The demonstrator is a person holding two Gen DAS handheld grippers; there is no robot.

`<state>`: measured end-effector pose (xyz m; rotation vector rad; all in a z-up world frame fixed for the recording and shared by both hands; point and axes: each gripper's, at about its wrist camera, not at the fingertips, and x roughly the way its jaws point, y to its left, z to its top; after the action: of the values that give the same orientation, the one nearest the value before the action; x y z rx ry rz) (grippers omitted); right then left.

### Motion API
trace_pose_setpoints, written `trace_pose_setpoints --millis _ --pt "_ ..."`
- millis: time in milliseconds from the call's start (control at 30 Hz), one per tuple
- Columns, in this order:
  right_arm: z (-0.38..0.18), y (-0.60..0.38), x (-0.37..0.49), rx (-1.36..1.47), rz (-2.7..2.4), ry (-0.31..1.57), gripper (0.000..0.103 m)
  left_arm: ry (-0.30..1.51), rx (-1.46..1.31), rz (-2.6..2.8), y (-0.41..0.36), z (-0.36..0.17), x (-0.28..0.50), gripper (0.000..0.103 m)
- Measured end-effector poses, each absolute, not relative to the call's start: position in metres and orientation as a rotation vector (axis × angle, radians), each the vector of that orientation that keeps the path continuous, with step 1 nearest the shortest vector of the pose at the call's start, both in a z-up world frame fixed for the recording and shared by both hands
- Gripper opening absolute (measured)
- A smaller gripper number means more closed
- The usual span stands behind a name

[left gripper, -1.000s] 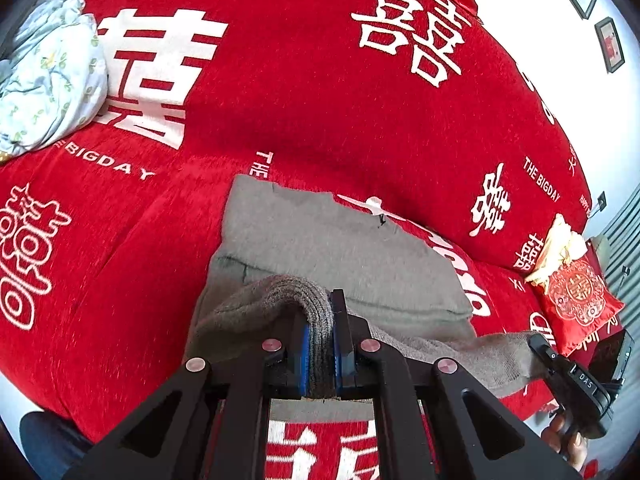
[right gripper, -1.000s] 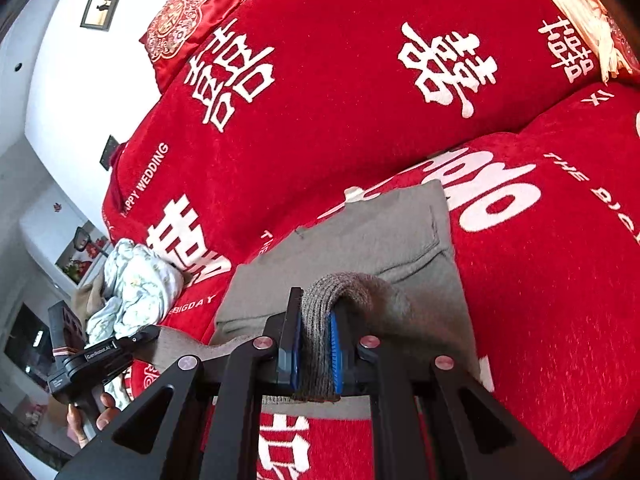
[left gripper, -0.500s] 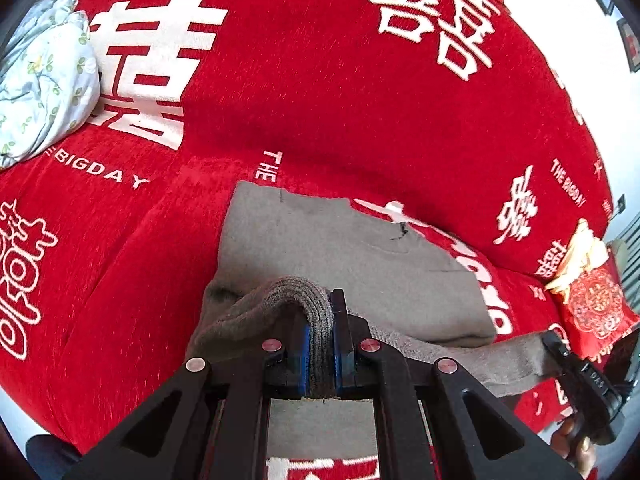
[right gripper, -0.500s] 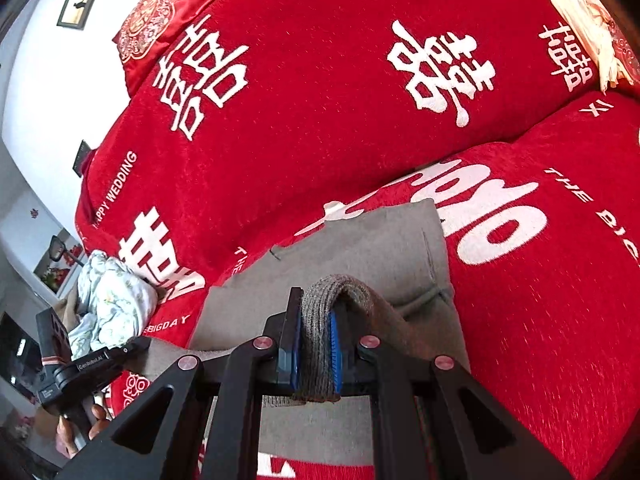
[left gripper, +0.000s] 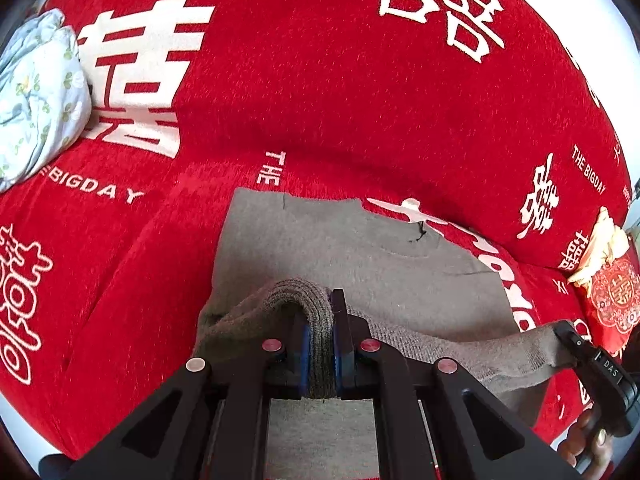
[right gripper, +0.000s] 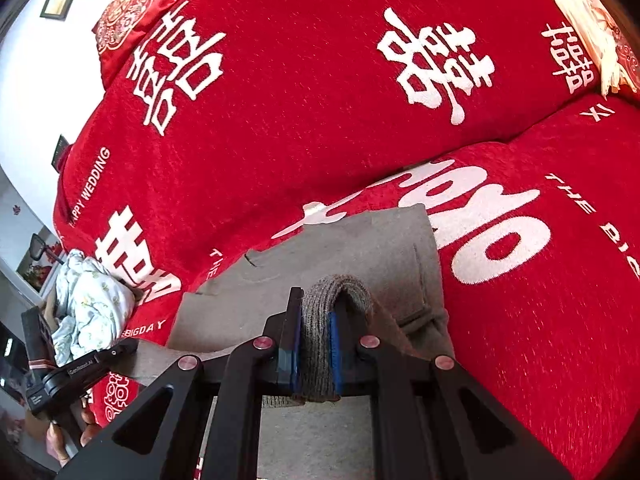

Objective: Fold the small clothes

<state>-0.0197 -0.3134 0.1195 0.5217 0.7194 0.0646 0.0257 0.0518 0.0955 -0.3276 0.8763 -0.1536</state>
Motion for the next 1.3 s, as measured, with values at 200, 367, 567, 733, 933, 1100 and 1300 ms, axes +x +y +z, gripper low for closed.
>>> trace_pose_setpoints --millis 200,367,567,733,933,1100,1300 --pt "0.122 -0.315 -0.007 0.521 0.057 0.728 0.013 0.885 -0.330 -0.152 0.051 0.096 0.038 0.010" --pt "0.123 -0.314 0.005 0.510 0.050 0.739 0.013 0.891 -0.338 -0.150 0.053 0.096 0.045 0.010" --pt "0.120 -0.311 0.019 0.501 0.037 0.751 0.013 0.905 -0.346 -0.140 0.057 0.091 0.056 0.010" --pt "0.113 -0.312 0.033 0.503 0.022 0.775 0.013 0.926 -0.337 -0.131 0.053 0.085 0.071 0.010" --pt "0.105 -0.316 0.049 0.496 0.009 0.791 0.013 0.936 -0.351 -0.137 0.050 0.080 0.088 0.010" --pt "0.101 -0.319 0.066 0.500 0.000 0.799 0.013 0.947 -0.359 -0.134 0.047 0.075 0.104 0.010" --pt "0.099 -0.318 0.086 0.491 0.003 0.807 0.013 0.969 -0.383 -0.122 0.049 0.065 0.123 0.010"
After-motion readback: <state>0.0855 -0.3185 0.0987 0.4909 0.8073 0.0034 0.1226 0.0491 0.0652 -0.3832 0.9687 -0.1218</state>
